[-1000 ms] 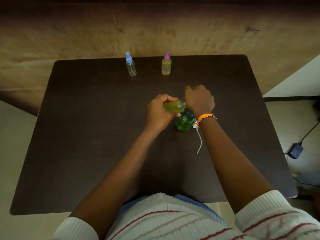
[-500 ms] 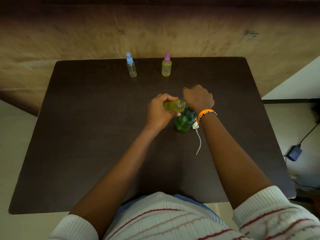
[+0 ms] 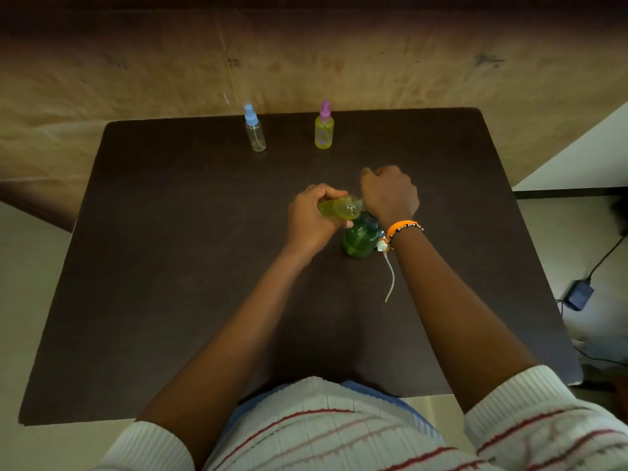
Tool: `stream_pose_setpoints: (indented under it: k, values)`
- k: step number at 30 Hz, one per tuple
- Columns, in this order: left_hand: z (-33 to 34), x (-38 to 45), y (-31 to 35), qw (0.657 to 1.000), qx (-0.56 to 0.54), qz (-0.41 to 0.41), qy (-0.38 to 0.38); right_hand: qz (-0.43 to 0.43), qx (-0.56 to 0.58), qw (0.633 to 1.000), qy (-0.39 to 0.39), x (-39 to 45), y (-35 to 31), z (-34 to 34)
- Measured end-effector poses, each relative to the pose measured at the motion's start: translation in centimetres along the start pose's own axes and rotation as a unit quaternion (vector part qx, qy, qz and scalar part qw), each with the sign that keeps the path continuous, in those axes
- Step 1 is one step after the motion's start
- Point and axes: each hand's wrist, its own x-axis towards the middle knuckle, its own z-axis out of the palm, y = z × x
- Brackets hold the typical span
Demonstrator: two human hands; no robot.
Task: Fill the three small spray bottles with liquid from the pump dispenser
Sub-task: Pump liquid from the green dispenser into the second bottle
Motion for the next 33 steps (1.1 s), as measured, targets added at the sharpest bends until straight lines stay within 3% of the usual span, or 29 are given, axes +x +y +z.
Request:
stream_pose_setpoints:
  k: [8,16,22,28,33]
  values:
    - [-0.1,-0.1,0.4,1.000,-0.014,-0.001,0.002,-0.012,-0.065,0.995,-0.074,0.6,-0.7,-0.5]
    - [0.2,0.0,0.1,1.000,0.010,0.010,0.010,-0.008,-0.007,1.000,-0.009,0.4,0.1,0.2]
    - [0.1,-0.2,0.2,1.000,0.020,0.009,0.009,-0.028,-0.027,0.999,-0.016,0.4,0.0,0.1]
    - [-0.1,-0.3,0.6,1.000,0.024,0.016,0.010,-0.028,-0.071,0.994,-0.080,1.0,-0.4,-0.3]
    - [0.0,-0.2,0.3,1.000,0.016,0.010,0.012,-0.022,-0.053,0.996,-0.063,1.0,-0.1,-0.1]
